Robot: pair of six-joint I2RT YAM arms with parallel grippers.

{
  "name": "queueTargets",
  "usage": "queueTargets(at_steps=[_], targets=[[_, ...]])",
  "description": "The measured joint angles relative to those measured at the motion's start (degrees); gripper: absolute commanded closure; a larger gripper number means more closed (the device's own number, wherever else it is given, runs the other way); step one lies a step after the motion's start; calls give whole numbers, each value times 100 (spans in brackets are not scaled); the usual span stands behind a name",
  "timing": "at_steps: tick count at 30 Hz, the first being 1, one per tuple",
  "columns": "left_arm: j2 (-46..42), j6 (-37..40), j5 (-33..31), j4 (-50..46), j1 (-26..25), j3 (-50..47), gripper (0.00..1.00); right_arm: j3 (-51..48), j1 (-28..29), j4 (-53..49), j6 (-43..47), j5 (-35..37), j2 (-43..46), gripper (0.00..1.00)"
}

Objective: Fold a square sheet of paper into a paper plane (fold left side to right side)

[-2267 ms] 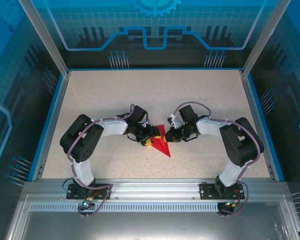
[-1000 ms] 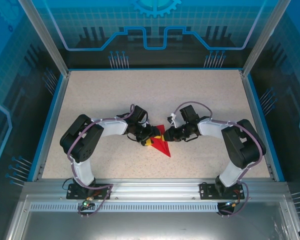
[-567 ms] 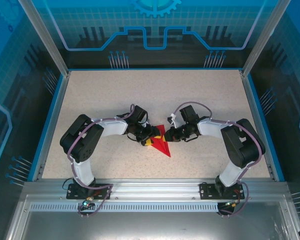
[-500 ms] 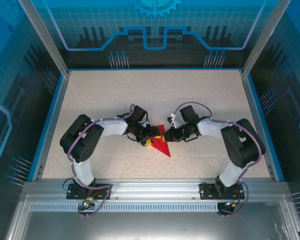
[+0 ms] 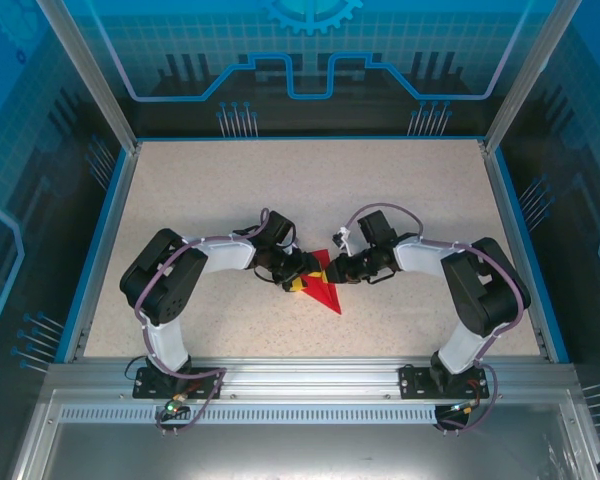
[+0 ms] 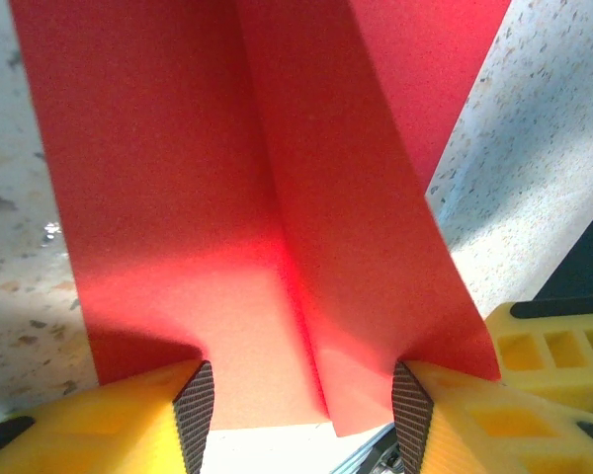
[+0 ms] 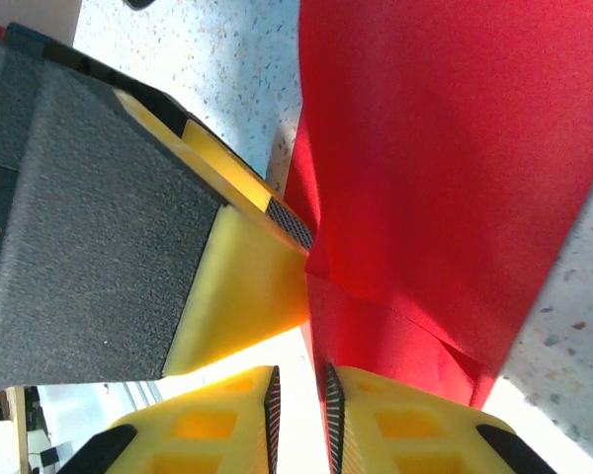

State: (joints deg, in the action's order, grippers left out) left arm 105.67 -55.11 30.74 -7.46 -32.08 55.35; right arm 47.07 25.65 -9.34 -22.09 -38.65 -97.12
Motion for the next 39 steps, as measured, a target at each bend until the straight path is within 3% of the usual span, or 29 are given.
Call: queueTargets(at_steps=[9,15,39], targets=[[0,2,0,0,2,0,46,28,68,-7,0,44,-79,82],[0,2,0,0,2,0,46,31,68,-44,4,114,-79,93],[0,2,0,0,2,0,45,345,31,-562,68,702,-396,94]])
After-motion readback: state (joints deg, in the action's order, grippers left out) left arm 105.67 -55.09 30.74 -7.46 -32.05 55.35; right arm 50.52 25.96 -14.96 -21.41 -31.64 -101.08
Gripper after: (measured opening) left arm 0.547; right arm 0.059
